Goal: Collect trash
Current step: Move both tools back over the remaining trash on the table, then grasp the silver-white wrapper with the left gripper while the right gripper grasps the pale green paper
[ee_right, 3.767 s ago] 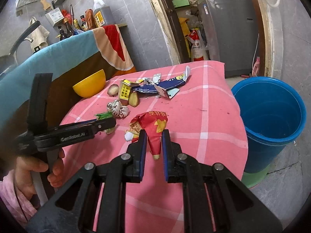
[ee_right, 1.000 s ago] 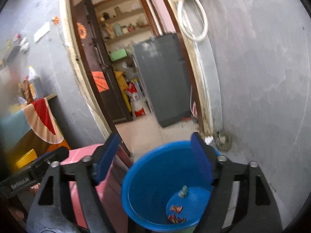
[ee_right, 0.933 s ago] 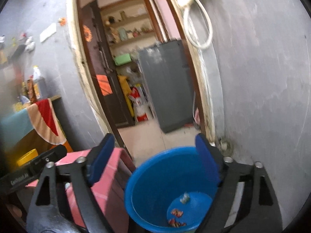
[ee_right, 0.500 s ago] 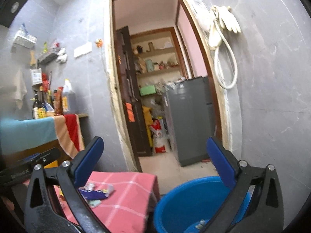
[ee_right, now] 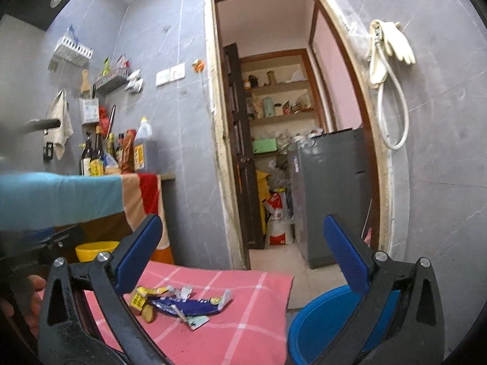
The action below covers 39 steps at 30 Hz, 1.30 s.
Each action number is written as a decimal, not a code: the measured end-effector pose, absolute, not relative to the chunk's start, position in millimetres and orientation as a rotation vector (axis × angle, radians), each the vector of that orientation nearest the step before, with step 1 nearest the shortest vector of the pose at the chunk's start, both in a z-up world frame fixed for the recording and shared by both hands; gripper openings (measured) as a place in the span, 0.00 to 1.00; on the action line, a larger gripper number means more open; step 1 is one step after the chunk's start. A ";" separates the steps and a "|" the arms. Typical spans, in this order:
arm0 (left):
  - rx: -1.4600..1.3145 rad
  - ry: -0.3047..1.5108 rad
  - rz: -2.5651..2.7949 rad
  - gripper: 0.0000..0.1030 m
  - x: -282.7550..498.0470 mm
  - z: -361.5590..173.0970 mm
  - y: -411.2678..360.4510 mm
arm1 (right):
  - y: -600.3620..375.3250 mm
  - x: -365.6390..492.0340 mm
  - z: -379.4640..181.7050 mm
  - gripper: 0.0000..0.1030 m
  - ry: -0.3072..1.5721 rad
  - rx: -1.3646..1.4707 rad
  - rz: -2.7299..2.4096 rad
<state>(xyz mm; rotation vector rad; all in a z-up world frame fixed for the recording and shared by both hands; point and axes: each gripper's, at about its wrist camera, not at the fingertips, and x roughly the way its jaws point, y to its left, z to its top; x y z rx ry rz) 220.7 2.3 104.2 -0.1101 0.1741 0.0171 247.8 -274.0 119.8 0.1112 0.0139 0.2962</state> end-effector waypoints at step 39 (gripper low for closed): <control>-0.083 0.725 -0.102 0.68 285.0 16.4 12.7 | -205.8 339.0 19.6 0.62 0.676 -0.107 0.532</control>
